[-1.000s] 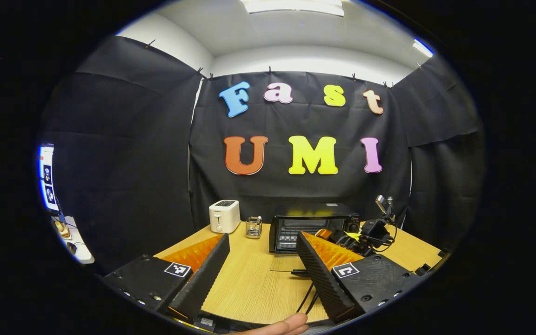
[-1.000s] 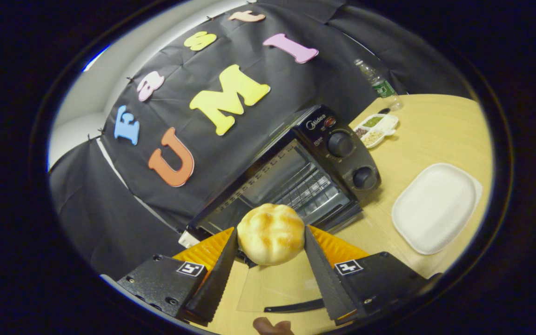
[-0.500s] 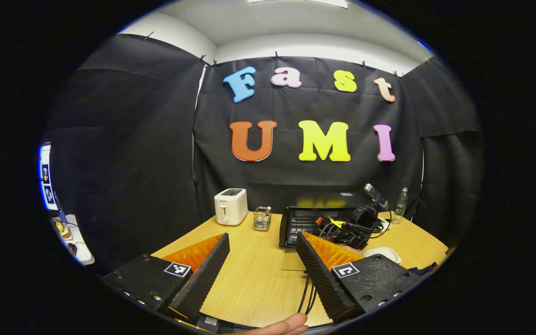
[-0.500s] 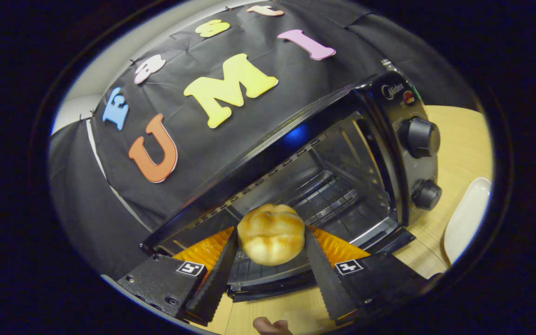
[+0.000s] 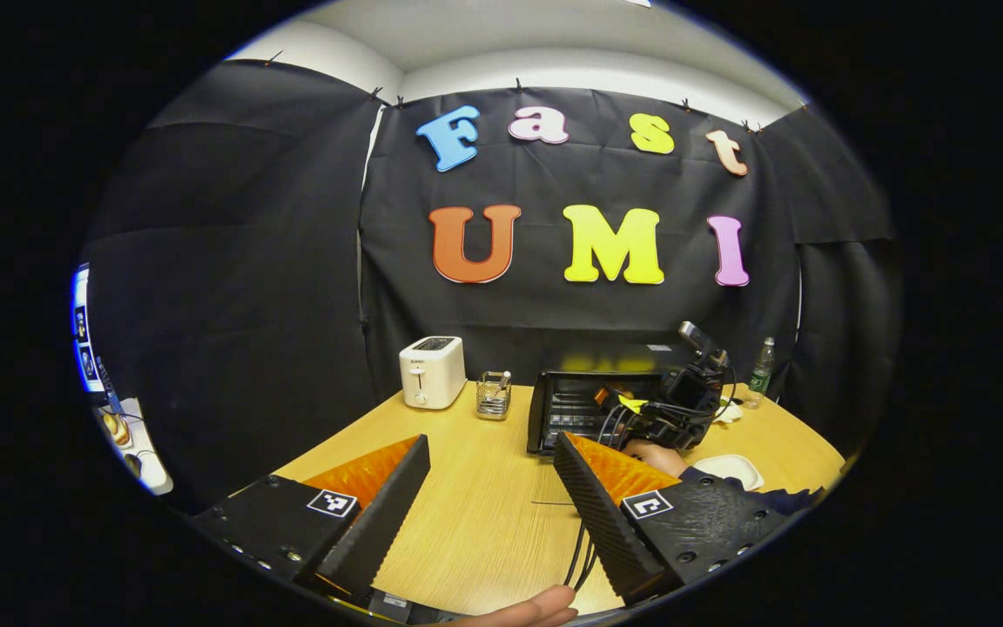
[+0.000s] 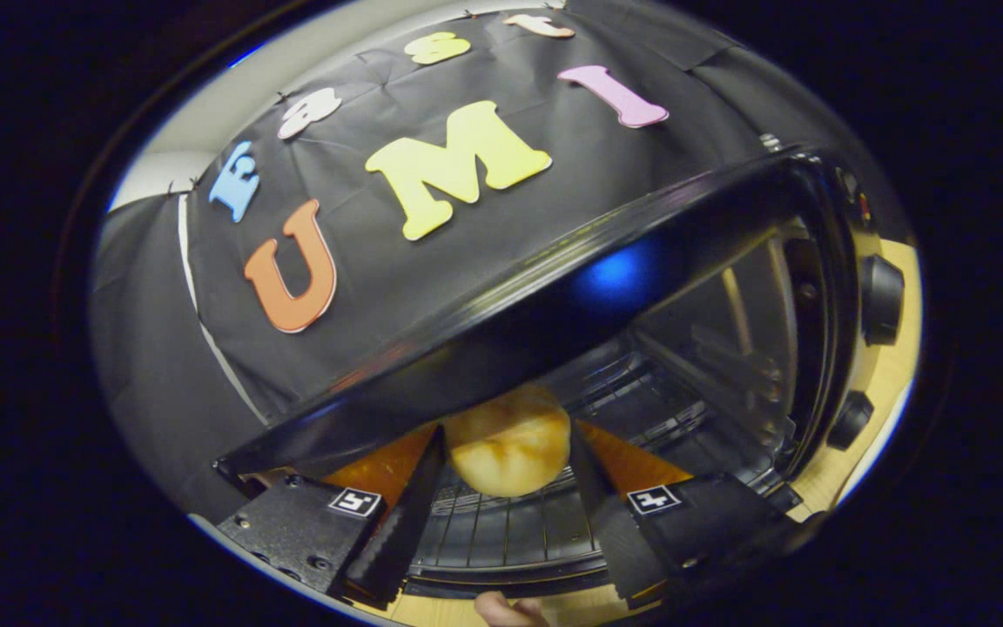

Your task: Open the electric oven with the left hand, put the food in, and close the electric oven.

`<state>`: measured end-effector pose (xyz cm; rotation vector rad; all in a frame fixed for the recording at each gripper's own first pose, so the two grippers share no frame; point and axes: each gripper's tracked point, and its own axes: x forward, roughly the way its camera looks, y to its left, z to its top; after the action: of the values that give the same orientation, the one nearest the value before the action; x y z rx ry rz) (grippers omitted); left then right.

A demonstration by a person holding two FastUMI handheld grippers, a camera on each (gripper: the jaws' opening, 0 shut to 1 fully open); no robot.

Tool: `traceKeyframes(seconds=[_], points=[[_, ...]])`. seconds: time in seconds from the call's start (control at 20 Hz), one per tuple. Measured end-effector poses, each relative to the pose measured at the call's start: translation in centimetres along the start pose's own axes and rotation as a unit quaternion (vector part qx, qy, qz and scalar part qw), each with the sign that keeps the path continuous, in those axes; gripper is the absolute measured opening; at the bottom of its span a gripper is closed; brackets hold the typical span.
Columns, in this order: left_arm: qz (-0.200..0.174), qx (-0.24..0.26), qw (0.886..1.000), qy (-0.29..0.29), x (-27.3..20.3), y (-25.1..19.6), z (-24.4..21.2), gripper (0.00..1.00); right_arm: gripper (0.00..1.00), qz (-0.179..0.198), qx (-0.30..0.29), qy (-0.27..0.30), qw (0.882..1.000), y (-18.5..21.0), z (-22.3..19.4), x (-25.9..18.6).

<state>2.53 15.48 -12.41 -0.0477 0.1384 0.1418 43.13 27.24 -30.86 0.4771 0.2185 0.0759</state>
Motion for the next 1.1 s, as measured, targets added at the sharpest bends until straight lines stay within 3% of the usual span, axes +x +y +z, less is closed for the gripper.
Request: traceKeyframes(seconds=[0.25,0.4,0.55,0.75,1.1], points=[[-0.008,0.001,1.0,-0.019,-0.9,-0.6,0.9,0.95,0.87,-0.01,-0.026,0.002,1.0,-0.2,0.1,-0.1],[-0.014,0.002,0.999,-0.028,-1.0,-0.8,1.6,0.95,0.96,-0.01,-0.03,0.008,0.999,-0.7,0.1,-1.0],[-0.02,-0.001,0.999,-0.033,-1.6,-1.1,1.7,0.95,0.96,-0.01,-0.036,0.013,0.999,-1.5,0.4,-2.7],[-0.031,-0.003,0.999,-0.034,-2.0,-1.9,1.5,0.95,0.96,0.005,-0.032,0.015,0.999,-2.1,1.2,-6.8],[-0.05,-0.001,0.998,-0.03,-2.4,-3.4,0.9,0.95,0.95,0.057,-0.044,-0.017,0.997,-1.9,6.2,-17.0]])
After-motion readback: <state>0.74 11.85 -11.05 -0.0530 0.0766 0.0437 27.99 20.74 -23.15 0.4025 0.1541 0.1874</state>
